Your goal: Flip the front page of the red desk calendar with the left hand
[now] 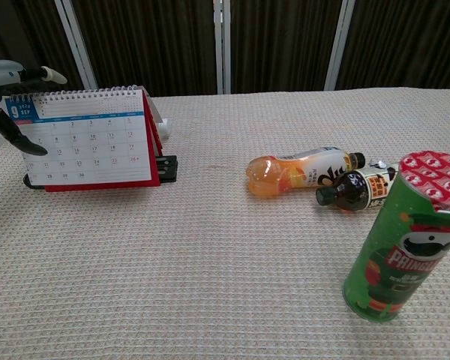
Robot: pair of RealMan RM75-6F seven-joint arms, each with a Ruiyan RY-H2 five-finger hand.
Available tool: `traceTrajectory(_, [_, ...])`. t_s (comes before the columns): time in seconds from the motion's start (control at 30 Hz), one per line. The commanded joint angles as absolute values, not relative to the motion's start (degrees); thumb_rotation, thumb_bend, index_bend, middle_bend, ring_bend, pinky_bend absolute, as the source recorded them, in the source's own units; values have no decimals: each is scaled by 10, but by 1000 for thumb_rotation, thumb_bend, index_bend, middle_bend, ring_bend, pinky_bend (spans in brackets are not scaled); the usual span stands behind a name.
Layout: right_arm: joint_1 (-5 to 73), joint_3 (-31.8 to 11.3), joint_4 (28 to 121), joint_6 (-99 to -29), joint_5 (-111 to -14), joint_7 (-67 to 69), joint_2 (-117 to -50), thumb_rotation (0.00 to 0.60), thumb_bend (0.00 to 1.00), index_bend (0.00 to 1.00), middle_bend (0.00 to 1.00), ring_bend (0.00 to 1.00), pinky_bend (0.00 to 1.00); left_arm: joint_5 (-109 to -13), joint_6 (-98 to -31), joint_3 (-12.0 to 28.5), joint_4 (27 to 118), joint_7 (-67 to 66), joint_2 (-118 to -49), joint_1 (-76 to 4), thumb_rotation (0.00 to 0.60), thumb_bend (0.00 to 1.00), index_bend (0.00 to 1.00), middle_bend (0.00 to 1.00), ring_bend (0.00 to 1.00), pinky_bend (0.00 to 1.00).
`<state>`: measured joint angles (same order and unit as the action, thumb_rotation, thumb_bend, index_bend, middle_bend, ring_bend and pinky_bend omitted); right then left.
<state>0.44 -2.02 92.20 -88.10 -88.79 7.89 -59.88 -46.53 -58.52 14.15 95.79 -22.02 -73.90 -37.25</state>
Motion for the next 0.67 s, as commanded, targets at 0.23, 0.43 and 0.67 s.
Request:
traceTrajectory(0.23, [4,-18,919,-884,-894,70,-604,600,0,0,0,0,0,-641,-747,93,997,-146,-724,-276,600,122,0,0,0,7])
traceTrajectory(0.43, [4,-19,920,-887,-895,66,-605,600,0,0,0,0,0,-739,-853,12,1001,-160,-722,-188,600,122,0,0,0,0])
traceTrajectory(0.67, [6,-20,923,-885,-895,62,-606,600,0,0,0,0,0,-764,-895,-11,999,-154,-703,-137,600,122,0,0,0,0])
